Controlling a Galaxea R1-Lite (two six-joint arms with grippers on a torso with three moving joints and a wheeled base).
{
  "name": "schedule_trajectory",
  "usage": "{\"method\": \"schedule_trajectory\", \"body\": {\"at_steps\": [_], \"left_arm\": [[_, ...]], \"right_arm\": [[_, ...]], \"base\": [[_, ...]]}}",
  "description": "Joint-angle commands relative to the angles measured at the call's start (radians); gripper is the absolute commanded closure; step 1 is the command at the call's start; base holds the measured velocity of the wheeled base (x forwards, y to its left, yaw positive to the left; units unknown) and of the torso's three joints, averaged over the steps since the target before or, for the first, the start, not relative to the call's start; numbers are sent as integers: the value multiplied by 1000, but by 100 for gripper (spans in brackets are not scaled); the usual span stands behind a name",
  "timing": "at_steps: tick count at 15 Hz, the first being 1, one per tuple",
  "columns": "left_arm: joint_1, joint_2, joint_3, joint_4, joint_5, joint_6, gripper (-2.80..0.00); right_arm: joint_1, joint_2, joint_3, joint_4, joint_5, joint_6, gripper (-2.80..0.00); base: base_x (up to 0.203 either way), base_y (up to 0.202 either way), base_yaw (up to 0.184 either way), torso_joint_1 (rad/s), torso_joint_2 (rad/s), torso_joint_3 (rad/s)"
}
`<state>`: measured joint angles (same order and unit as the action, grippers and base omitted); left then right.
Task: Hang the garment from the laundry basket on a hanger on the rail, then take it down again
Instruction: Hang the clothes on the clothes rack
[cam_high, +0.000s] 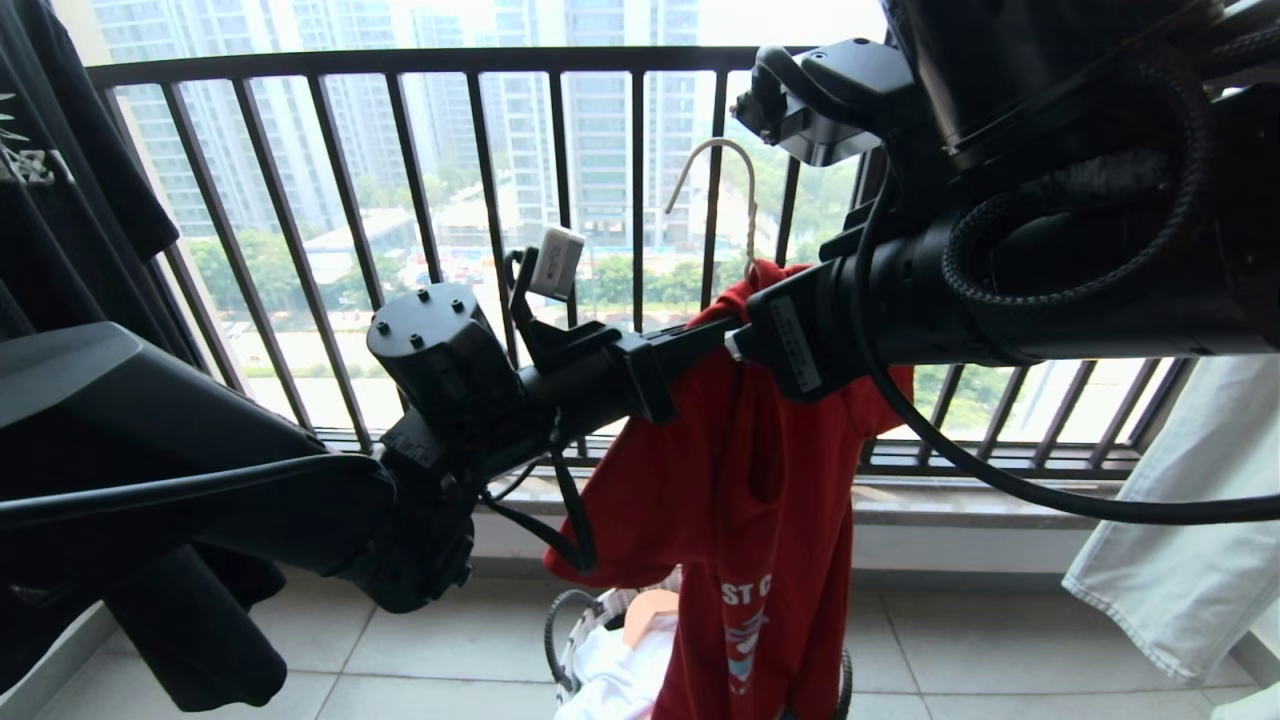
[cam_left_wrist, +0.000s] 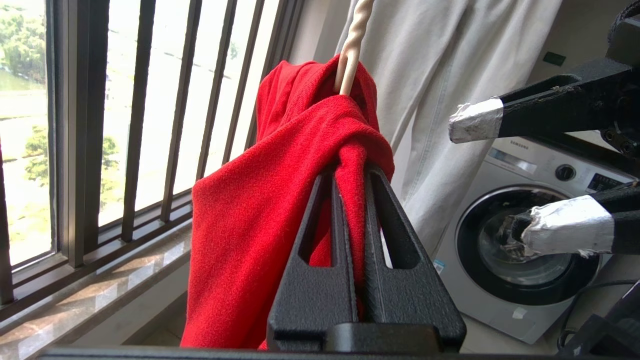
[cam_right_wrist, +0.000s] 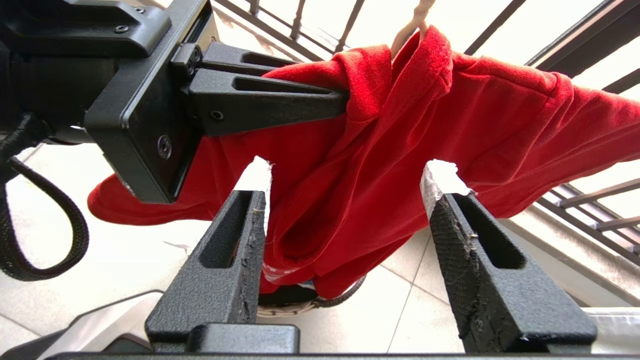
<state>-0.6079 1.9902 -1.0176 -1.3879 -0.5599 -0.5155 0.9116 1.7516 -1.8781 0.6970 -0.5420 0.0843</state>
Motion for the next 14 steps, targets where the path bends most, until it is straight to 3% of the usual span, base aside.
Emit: {"method": "schedule_trajectory", "body": {"at_steps": [1, 6, 7, 10, 14], "left_arm": [[4, -3, -1, -8, -3, -3, 0], [8, -20, 2, -8, -3, -17, 0], [8, -30, 5, -6, -4, -34, 0], [8, -66, 25, 6, -12, -73, 0], [6, -124, 44, 87, -19, -74, 0]], "right_arm": [[14, -19, 2, 4, -4, 4, -280], [-4, -122, 54, 4, 0, 6, -280], [-19, -152, 85, 5, 0, -1, 0], [-103, -171, 88, 6, 7, -19, 0], [-239, -225, 84, 10, 127, -179, 0]], "base": [[0, 0, 0, 0, 0, 0], [0, 0, 0, 0, 0, 0], [0, 0, 0, 0, 0, 0], [0, 0, 0, 0, 0, 0], [0, 0, 0, 0, 0, 0]]}}
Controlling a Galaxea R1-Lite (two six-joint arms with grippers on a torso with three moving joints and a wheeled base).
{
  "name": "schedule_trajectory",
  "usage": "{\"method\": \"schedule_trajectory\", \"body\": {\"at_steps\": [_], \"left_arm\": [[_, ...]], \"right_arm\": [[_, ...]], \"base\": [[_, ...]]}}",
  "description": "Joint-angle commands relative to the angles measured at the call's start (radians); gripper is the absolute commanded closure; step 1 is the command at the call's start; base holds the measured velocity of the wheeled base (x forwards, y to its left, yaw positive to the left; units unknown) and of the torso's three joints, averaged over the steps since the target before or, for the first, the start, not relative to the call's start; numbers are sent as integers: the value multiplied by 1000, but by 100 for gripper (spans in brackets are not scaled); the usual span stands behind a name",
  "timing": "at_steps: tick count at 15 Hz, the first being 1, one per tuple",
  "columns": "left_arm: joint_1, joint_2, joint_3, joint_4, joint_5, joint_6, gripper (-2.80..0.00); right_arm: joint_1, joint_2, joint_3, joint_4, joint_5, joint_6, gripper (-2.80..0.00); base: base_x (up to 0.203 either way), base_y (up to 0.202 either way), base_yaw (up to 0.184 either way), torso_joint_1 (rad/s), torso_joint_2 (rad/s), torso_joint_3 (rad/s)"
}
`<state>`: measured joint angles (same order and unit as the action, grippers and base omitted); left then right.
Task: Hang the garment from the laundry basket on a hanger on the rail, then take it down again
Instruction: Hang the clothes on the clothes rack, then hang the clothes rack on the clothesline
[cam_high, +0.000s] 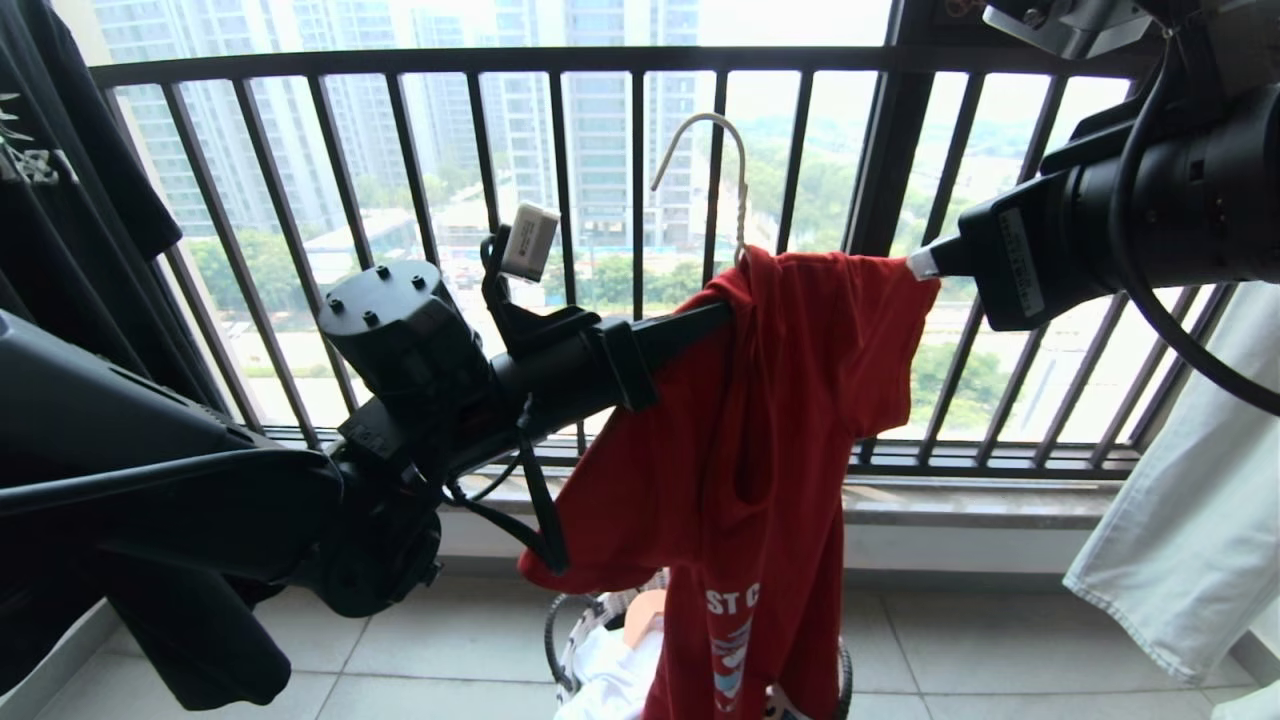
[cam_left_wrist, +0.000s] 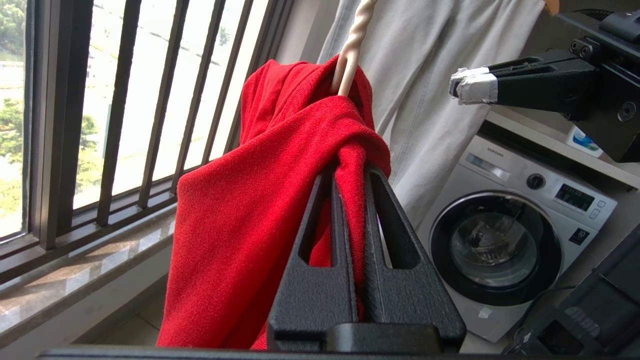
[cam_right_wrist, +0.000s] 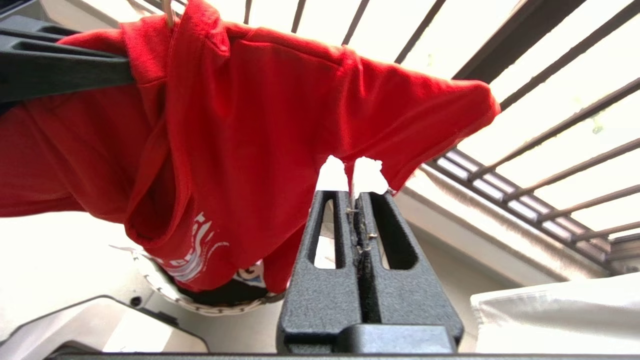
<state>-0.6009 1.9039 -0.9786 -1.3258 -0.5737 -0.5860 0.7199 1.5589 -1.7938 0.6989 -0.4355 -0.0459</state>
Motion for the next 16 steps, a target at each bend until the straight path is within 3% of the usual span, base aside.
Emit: {"method": "schedule_trajectory", "body": {"at_steps": [1, 6, 8, 11, 13, 14, 16], "left_arm": [[-2, -50, 9, 52, -25, -3, 0], [-5, -67, 36, 56, -64, -22, 0], [-5, -84, 67, 50, -141, -45, 0], [-5, -88, 81, 49, -156, -45, 0], [-5, -95, 99, 45, -180, -43, 0], [-2, -100, 106, 42, -210, -43, 0], [25, -106, 140, -22, -364, -57, 0]], "right_arm": [[-83, -37, 0, 18, 60, -87, 0], [-210, -38, 0, 46, 233, -324, 0], [-232, -46, 8, 48, 373, -376, 0], [-283, -49, 20, 48, 527, -523, 0], [-342, -57, 37, 47, 694, -628, 0], [-371, -58, 42, 48, 749, -693, 0], [-390, -62, 73, 56, 803, -798, 0]], "base": [[0, 0, 0, 0, 0, 0], [0, 0, 0, 0, 0, 0], [0, 0, 0, 0, 0, 0], [0, 0, 0, 0, 0, 0], [0, 0, 0, 0, 0, 0], [0, 0, 0, 0, 0, 0], [0, 0, 0, 0, 0, 0]]}}
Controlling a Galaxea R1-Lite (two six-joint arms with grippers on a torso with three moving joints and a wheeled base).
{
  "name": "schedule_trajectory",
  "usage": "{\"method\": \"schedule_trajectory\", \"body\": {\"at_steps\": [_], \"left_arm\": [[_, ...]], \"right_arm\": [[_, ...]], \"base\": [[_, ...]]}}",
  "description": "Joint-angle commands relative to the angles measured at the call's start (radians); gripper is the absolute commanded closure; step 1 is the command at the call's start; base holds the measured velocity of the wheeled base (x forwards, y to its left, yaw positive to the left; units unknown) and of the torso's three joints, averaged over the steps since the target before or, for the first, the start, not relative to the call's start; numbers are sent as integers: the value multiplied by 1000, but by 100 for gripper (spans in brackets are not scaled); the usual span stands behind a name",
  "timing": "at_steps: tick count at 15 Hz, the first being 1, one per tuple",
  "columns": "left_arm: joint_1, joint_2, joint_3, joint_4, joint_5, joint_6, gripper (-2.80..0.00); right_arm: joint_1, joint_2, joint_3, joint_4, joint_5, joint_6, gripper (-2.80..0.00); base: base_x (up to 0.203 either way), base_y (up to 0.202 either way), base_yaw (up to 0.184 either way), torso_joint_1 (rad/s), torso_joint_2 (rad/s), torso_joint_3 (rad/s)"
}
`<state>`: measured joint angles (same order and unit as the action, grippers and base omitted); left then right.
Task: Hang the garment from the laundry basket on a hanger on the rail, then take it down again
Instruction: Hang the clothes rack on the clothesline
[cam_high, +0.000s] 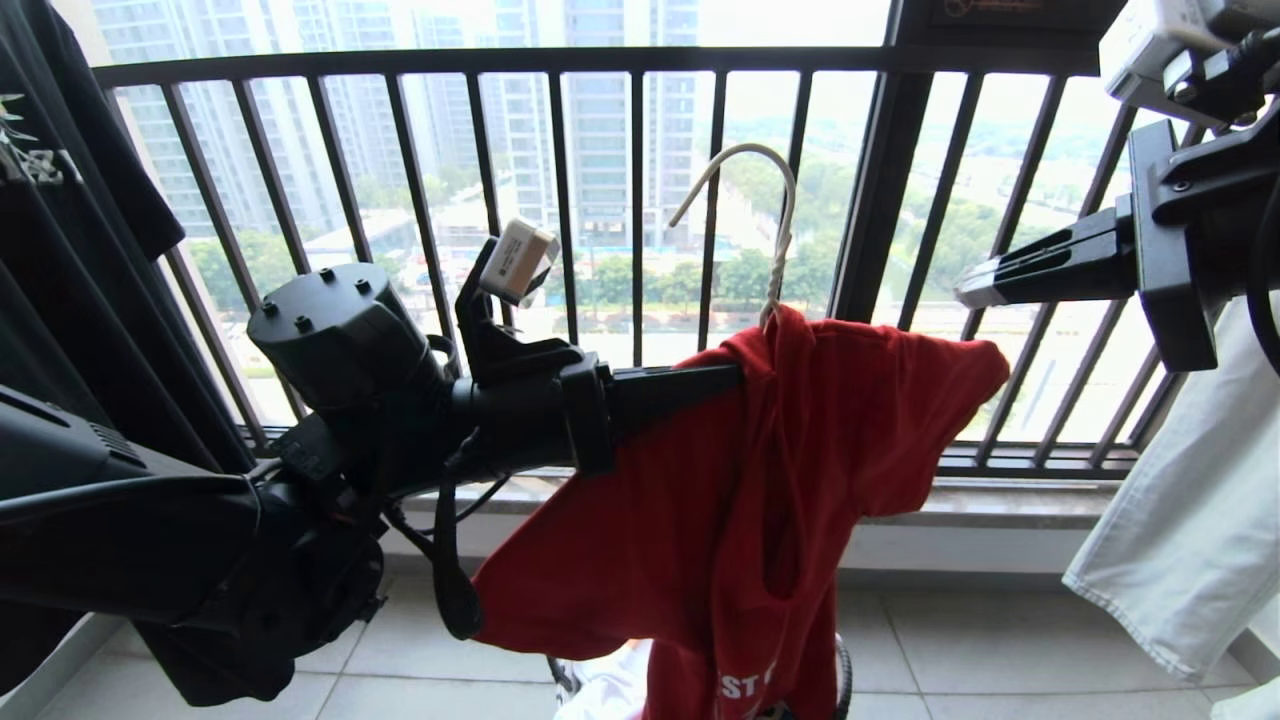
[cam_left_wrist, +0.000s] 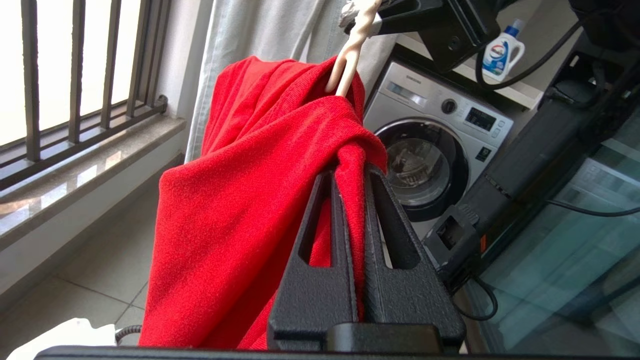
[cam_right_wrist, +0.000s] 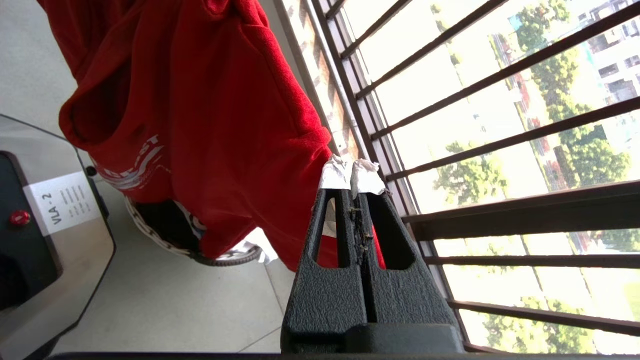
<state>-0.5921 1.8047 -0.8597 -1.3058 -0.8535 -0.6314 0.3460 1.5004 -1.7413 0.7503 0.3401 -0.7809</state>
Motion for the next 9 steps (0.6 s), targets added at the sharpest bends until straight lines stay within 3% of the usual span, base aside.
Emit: {"method": "schedule_trajectory", "body": {"at_steps": [1, 3, 9], "left_arm": [[24, -3, 31, -85, -113, -51, 0], [31, 4, 39, -132, -143, -88, 0], [38, 2, 39, -137, -162, -87, 0]], "right_arm": [[-16, -7, 36, 6, 39, -102, -280], [-4, -5, 35, 4, 64, -110, -280], [97, 10, 37, 24, 66, -108, -280]], "base": [[0, 0, 0, 0, 0, 0], [0, 0, 0, 0, 0, 0], [0, 0, 0, 0, 0, 0]]}}
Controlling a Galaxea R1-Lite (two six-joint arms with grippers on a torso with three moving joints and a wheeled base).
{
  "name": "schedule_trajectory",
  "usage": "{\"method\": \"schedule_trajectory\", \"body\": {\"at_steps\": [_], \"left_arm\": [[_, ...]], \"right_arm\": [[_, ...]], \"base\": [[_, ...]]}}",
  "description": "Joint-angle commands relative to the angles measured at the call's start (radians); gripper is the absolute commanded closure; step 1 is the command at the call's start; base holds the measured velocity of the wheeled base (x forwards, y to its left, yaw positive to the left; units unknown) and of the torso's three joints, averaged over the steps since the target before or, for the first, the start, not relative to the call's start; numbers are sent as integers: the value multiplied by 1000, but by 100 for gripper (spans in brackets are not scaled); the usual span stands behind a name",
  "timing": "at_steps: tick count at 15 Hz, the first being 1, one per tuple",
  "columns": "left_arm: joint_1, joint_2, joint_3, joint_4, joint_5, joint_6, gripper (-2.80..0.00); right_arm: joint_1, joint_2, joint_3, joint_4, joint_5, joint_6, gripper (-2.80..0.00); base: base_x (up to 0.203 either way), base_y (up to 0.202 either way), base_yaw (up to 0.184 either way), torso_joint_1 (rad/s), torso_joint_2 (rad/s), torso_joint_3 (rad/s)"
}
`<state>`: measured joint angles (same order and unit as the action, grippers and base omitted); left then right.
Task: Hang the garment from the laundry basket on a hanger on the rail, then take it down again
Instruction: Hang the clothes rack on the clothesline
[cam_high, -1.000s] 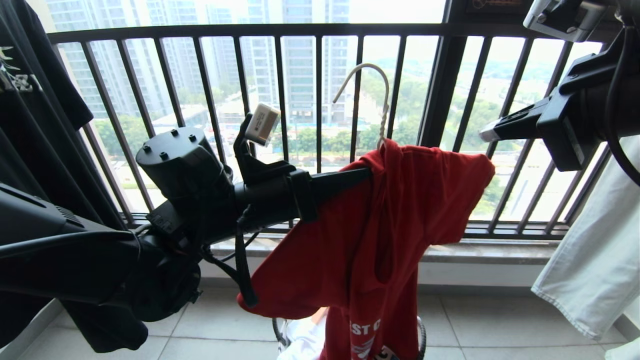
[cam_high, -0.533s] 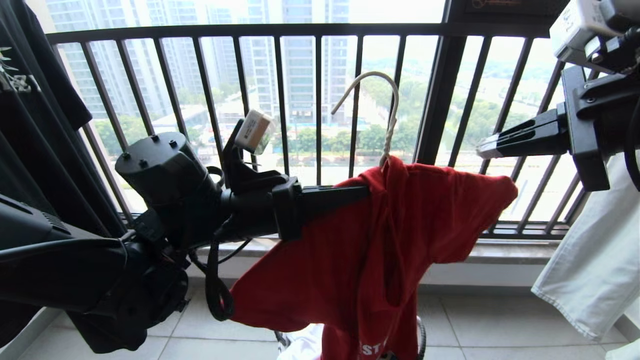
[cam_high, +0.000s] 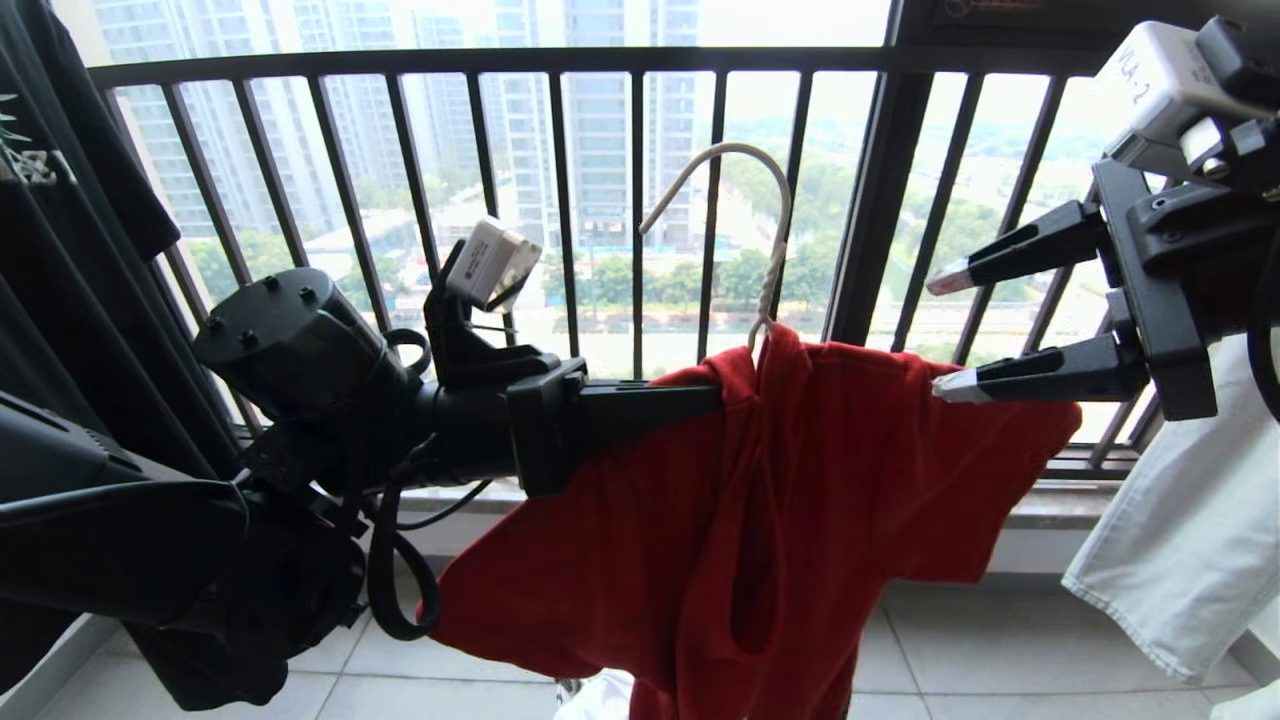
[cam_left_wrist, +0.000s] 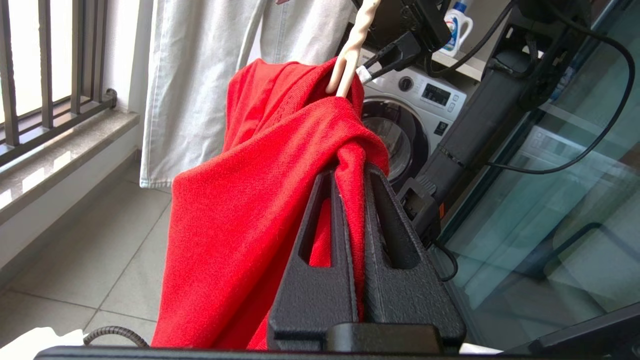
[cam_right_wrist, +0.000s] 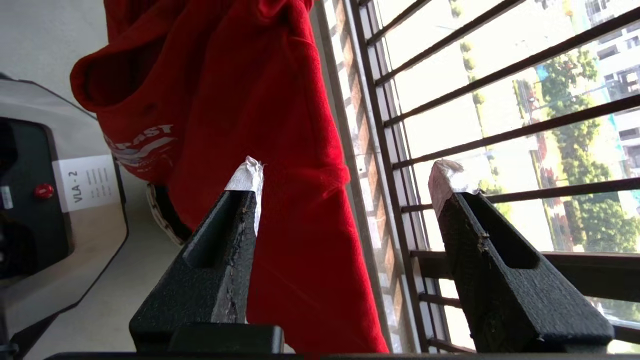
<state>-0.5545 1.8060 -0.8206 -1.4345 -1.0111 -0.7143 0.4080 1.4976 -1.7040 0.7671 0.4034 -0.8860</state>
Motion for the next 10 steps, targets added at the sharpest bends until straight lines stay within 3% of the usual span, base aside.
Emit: {"method": "schedule_trajectory", "body": {"at_steps": [1, 4, 10], "left_arm": [[1, -2, 1, -11, -4, -4, 0], [7, -11, 6, -60, -4, -8, 0], [17, -45, 15, -61, -15, -8, 0]], "right_arm": [[52, 22, -1, 6, 4, -1, -280], [82, 47, -4, 1, 64, 1, -280], [152, 117, -75, 5, 83, 23, -280]], "base": [[0, 0, 0, 0, 0, 0], [0, 0, 0, 0, 0, 0], [0, 0, 0, 0, 0, 0]]}}
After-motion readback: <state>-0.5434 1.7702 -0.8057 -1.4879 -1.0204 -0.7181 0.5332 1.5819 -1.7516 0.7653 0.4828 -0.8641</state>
